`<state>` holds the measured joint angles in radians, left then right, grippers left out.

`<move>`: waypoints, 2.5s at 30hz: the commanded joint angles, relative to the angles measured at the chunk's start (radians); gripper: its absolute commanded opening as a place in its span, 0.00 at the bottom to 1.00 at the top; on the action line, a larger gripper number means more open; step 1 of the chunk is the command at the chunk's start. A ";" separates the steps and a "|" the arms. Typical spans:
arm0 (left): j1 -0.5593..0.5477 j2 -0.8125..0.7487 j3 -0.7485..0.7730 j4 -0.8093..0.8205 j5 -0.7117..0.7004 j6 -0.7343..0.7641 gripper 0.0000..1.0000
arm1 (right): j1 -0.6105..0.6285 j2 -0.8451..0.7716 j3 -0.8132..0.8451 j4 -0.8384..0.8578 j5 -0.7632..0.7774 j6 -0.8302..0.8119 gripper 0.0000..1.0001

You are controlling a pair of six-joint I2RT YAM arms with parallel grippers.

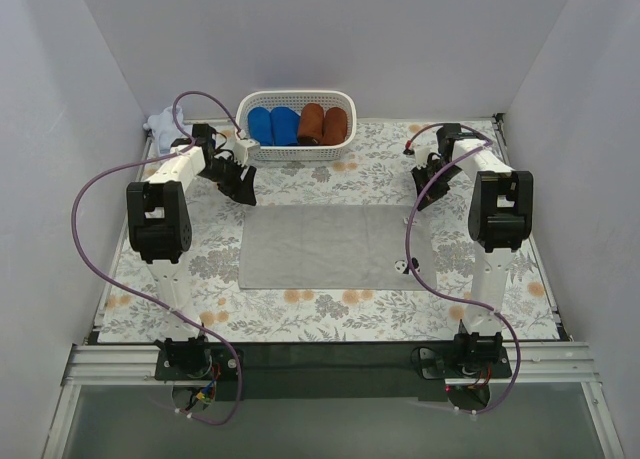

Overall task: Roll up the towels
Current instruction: Fold the towel

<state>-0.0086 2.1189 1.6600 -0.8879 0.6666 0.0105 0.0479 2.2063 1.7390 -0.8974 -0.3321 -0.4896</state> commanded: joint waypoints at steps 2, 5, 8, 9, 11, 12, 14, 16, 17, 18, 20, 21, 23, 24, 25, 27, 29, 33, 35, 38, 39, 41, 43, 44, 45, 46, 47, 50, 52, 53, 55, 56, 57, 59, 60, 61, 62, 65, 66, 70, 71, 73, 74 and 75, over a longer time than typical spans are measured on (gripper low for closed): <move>0.007 -0.011 0.021 0.012 -0.005 -0.003 0.50 | -0.002 -0.014 0.050 -0.034 -0.021 -0.012 0.01; 0.007 -0.005 0.020 0.015 -0.018 0.003 0.48 | -0.002 -0.020 0.054 -0.035 -0.022 -0.012 0.01; 0.007 0.007 0.011 0.020 -0.024 0.011 0.44 | -0.003 -0.019 0.053 -0.035 -0.022 -0.010 0.01; 0.007 0.007 0.006 0.026 -0.027 0.013 0.42 | -0.002 -0.020 0.053 -0.037 -0.022 -0.010 0.01; 0.007 0.013 -0.006 0.038 -0.041 0.013 0.41 | -0.003 -0.019 0.051 -0.037 -0.022 -0.009 0.01; 0.007 0.015 -0.009 0.040 -0.042 0.016 0.41 | -0.002 -0.020 0.051 -0.037 -0.022 -0.009 0.01; 0.007 0.024 -0.017 0.044 -0.051 0.022 0.40 | -0.002 -0.019 0.050 -0.037 -0.024 -0.009 0.01; 0.007 0.032 -0.020 0.047 -0.055 0.025 0.40 | -0.002 -0.017 0.050 -0.038 -0.025 -0.007 0.01; 0.007 0.035 -0.022 0.046 -0.055 0.029 0.40 | -0.002 -0.016 0.050 -0.038 -0.025 -0.007 0.01; 0.007 0.045 -0.020 0.043 -0.055 0.040 0.40 | -0.002 -0.014 0.050 -0.038 -0.025 -0.006 0.01; 0.007 0.055 -0.020 0.041 -0.056 0.045 0.39 | -0.002 -0.014 0.050 -0.038 -0.027 -0.004 0.01; 0.007 0.062 -0.022 0.044 -0.056 0.045 0.39 | -0.002 -0.013 0.048 -0.038 -0.025 -0.004 0.01; 0.007 0.067 -0.026 0.053 -0.058 0.043 0.39 | -0.002 -0.013 0.047 -0.038 -0.027 -0.003 0.01; 0.007 0.069 -0.034 0.056 -0.061 0.042 0.38 | -0.002 -0.011 0.045 -0.038 -0.027 -0.001 0.01; 0.007 0.069 -0.039 0.060 -0.062 0.042 0.37 | -0.002 -0.013 0.045 -0.038 -0.027 -0.001 0.01; 0.001 0.070 -0.048 0.066 -0.065 0.042 0.35 | -0.002 -0.011 0.045 -0.038 -0.024 -0.003 0.01; -0.004 0.070 -0.054 0.066 -0.068 0.045 0.31 | -0.002 -0.011 0.047 -0.038 -0.021 -0.003 0.01; -0.007 0.062 -0.069 0.066 -0.052 0.054 0.26 | -0.002 -0.011 0.045 -0.038 -0.016 -0.004 0.01; -0.007 0.056 -0.077 0.057 -0.036 0.066 0.25 | 0.000 -0.010 0.044 -0.040 -0.015 -0.006 0.01; -0.014 0.049 -0.094 0.052 -0.035 0.072 0.25 | -0.005 -0.010 0.042 -0.040 -0.016 -0.006 0.01; -0.016 0.044 -0.097 0.053 -0.035 0.077 0.25 | -0.003 -0.011 0.042 -0.040 -0.016 -0.006 0.01; -0.016 0.044 -0.105 0.056 -0.048 0.075 0.24 | -0.003 -0.011 0.042 -0.038 -0.018 -0.006 0.01; -0.016 0.046 -0.106 0.058 -0.050 0.078 0.21 | -0.005 -0.010 0.042 -0.040 -0.018 -0.004 0.01; -0.016 0.046 -0.108 0.058 -0.050 0.078 0.20 | -0.005 -0.011 0.042 -0.040 -0.018 -0.006 0.01; -0.016 0.046 -0.106 0.058 -0.051 0.075 0.17 | -0.006 -0.013 0.042 -0.038 -0.018 -0.006 0.01; -0.014 0.047 -0.105 0.058 -0.053 0.077 0.16 | -0.005 -0.013 0.044 -0.038 -0.016 -0.006 0.01; -0.016 0.047 -0.101 0.060 -0.055 0.077 0.14 | -0.005 -0.013 0.044 -0.040 -0.015 -0.006 0.01; -0.016 0.047 -0.086 0.078 -0.071 0.057 0.00 | -0.006 -0.011 0.048 -0.038 -0.012 -0.006 0.01; -0.016 0.053 -0.060 0.081 -0.067 0.042 0.00 | -0.010 -0.013 0.054 -0.038 -0.008 -0.006 0.01; -0.014 0.053 -0.051 0.081 -0.064 0.034 0.00 | -0.011 -0.013 0.056 -0.038 -0.008 -0.004 0.01; -0.016 0.052 -0.022 0.089 -0.045 0.016 0.00 | -0.013 -0.011 0.065 -0.037 -0.002 -0.004 0.01; -0.016 0.050 -0.010 0.090 -0.042 0.013 0.00 | -0.016 -0.011 0.071 -0.038 -0.001 -0.003 0.01; -0.016 0.050 0.003 0.093 -0.035 0.005 0.00 | -0.016 -0.011 0.076 -0.038 0.001 0.000 0.01; -0.016 0.044 0.043 0.090 -0.019 -0.003 0.00 | -0.022 -0.008 0.100 -0.038 0.002 0.005 0.01; -0.016 0.044 0.056 0.086 -0.015 -0.004 0.00 | -0.025 -0.008 0.111 -0.040 0.002 0.006 0.01; -0.016 0.042 0.075 0.084 -0.012 -0.004 0.00 | -0.025 -0.007 0.123 -0.040 0.004 0.012 0.01; -0.014 0.042 0.104 0.076 0.001 -0.004 0.00 | -0.028 -0.007 0.145 -0.041 0.004 0.014 0.01; -0.013 0.046 0.150 0.052 0.020 -0.001 0.00 | -0.031 -0.003 0.177 -0.047 0.001 0.017 0.01; -0.011 0.046 0.177 0.041 0.025 0.008 0.00 | -0.031 -0.007 0.192 -0.057 -0.001 0.014 0.01; -0.001 0.021 0.193 -0.003 0.041 0.057 0.00 | -0.037 -0.039 0.180 -0.067 0.001 -0.012 0.01; 0.002 0.012 0.189 -0.023 0.044 0.072 0.00 | -0.037 -0.048 0.169 -0.070 -0.002 -0.021 0.01; 0.007 -0.011 0.166 -0.051 0.051 0.120 0.00 | -0.039 -0.085 0.130 -0.078 -0.007 -0.047 0.01; 0.007 -0.039 0.152 -0.074 0.053 0.170 0.00 | -0.039 -0.112 0.113 -0.080 -0.011 -0.056 0.01; 0.007 -0.056 0.135 -0.083 0.051 0.195 0.00 | -0.039 -0.126 0.091 -0.081 -0.016 -0.078 0.01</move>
<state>-0.0113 2.1784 1.8191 -0.8944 0.6827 0.0967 0.0151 2.1891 1.8694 -0.9409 -0.3283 -0.5095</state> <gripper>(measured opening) 0.011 0.012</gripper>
